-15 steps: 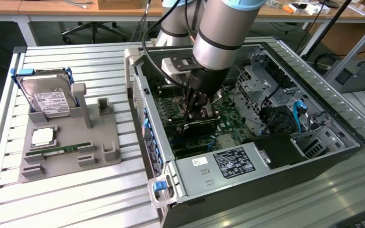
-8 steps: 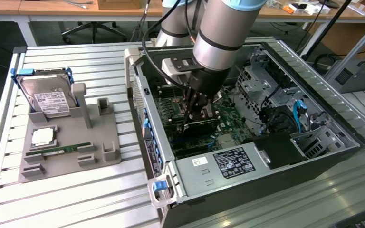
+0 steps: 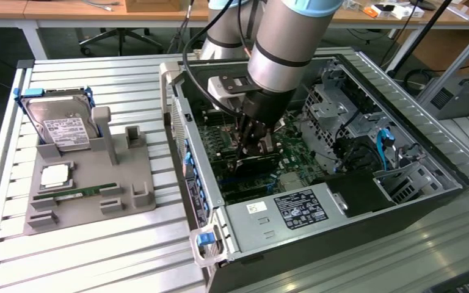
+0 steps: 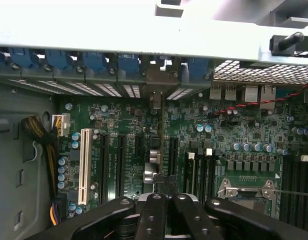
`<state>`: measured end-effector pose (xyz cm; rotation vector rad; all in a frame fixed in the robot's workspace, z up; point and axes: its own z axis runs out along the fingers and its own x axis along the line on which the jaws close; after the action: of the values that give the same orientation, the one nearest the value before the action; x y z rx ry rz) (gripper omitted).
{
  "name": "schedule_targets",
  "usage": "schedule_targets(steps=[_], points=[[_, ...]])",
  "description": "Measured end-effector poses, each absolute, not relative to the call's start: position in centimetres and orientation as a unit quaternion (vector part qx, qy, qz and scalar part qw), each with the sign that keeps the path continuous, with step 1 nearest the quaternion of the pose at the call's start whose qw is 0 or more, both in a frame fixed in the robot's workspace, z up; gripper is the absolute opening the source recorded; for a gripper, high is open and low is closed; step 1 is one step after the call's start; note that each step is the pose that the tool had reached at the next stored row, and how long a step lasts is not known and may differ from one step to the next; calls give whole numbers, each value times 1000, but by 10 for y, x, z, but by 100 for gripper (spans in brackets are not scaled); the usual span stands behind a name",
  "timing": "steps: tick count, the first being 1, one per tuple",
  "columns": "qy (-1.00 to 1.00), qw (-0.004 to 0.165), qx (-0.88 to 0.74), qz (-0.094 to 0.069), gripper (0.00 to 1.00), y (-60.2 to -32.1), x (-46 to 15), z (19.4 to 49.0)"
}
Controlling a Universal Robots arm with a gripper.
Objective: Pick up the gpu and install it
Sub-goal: 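Press down on the gpu until it lock into place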
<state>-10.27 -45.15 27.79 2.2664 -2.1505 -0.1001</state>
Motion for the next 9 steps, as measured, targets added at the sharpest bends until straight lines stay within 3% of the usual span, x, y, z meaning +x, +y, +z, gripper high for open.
schedule_targets(steps=[9], points=[[-688, 6, 725, -30, 11, -451, -105, 276]])
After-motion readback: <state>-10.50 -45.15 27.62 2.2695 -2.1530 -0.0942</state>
